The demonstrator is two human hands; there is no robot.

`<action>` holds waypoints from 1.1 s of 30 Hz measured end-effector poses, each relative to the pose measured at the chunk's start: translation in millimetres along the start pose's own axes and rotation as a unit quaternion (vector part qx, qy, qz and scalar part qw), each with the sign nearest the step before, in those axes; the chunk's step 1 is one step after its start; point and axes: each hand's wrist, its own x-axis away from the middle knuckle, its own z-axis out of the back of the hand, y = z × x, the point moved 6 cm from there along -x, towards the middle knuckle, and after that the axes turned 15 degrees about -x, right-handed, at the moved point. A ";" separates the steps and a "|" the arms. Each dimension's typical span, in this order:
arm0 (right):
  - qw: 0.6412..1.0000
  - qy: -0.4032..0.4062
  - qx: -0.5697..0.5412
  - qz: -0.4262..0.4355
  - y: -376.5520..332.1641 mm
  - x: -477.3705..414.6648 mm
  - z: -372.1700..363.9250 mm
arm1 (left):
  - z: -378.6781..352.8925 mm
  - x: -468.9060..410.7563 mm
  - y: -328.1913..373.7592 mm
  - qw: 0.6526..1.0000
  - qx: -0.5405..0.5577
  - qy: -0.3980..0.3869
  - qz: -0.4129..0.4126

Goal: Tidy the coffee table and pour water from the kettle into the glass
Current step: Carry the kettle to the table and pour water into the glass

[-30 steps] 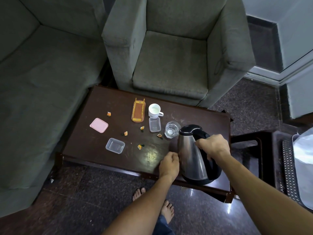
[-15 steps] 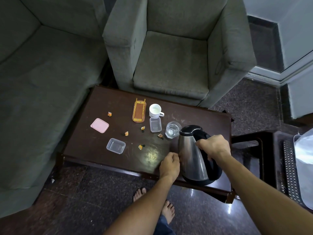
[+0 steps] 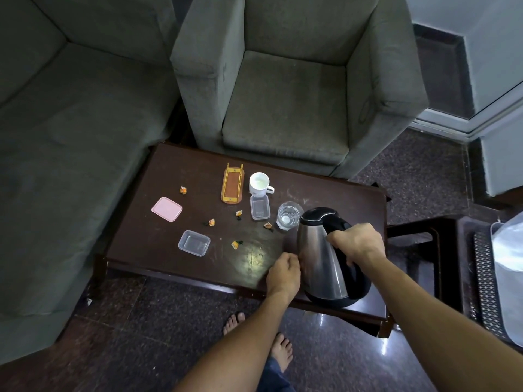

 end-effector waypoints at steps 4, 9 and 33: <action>1.000 -0.003 -0.002 0.000 0.4 -0.1 0.9 | -0.7 -0.5 1.0 1.000 0.002 0.001 -0.004; 1.000 -0.006 0.004 0.000 -0.8 -1.1 0.8 | -0.7 -0.8 0.9 1.000 0.003 0.002 -0.003; 1.000 -0.014 0.005 -0.001 -6.9 -2.7 0.1 | 1.5 -3.2 3.3 1.000 0.013 0.005 -0.003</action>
